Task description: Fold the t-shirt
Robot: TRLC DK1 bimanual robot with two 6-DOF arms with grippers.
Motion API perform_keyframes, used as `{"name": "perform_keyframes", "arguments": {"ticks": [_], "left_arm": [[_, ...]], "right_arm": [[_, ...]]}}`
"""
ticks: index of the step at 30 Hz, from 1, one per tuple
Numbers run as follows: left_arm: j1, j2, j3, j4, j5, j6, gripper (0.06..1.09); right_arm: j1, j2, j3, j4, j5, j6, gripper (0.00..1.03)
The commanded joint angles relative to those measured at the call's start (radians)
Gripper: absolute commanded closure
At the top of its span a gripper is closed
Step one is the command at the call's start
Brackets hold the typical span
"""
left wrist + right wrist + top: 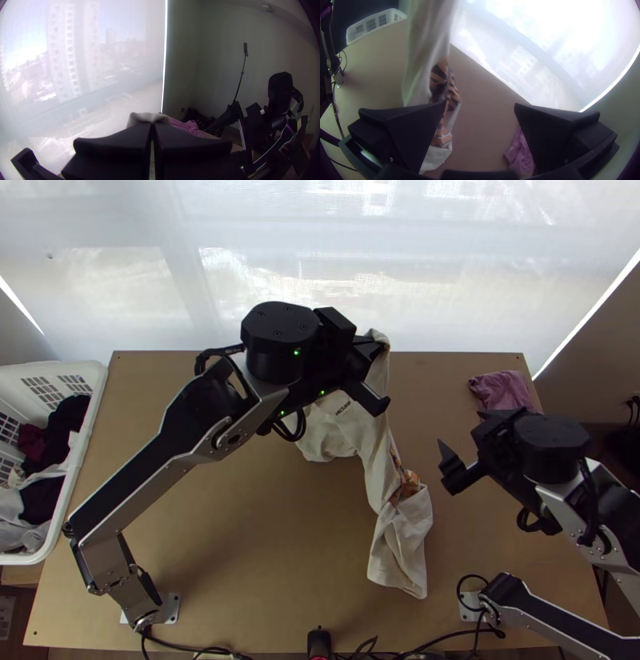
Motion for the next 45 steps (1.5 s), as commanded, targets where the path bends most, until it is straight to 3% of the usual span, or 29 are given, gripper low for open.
{"name": "perform_keyframes", "arguments": {"ticks": [1, 6, 17, 24, 31, 35, 38, 44, 45], "left_arm": [[-0.015, 0.017, 0.010, 0.027, -0.034, 0.001, 1.05], [-0.013, 0.014, 0.010, 0.028, -0.054, 0.007, 1.05], [0.024, -0.018, 0.010, 0.037, -0.074, 0.007, 1.05], [0.022, -0.028, 0.009, 0.025, -0.074, 0.007, 1.05], [0.024, -0.035, 0.001, 0.011, -0.077, 0.007, 1.05], [0.025, -0.040, -0.016, -0.002, -0.077, 0.007, 1.05], [0.025, -0.044, -0.025, -0.022, -0.077, 0.007, 1.05], [0.036, -0.046, -0.048, -0.044, -0.077, 0.007, 1.05], [0.037, -0.046, -0.051, -0.045, -0.077, 0.007, 1.05]], "right_arm": [[0.196, 0.191, 0.111, 0.035, 0.002, -0.006, 0.05], [0.281, 0.277, 0.132, 0.061, 0.001, 0.004, 0.05], [0.288, 0.360, 0.040, 0.190, -0.016, 0.040, 0.05], [0.228, 0.435, 0.091, 0.376, -0.010, -0.002, 0.06], [0.193, 0.483, 0.203, 0.393, 0.036, -0.002, 0.07], [0.193, 0.481, 0.227, 0.405, 0.082, -0.010, 0.17], [0.192, 0.470, 0.235, 0.429, 0.088, -0.039, 0.32], [0.190, 0.434, 0.241, 0.442, 0.102, -0.065, 0.34], [0.187, 0.429, 0.241, 0.442, 0.102, -0.068, 0.38]]}}
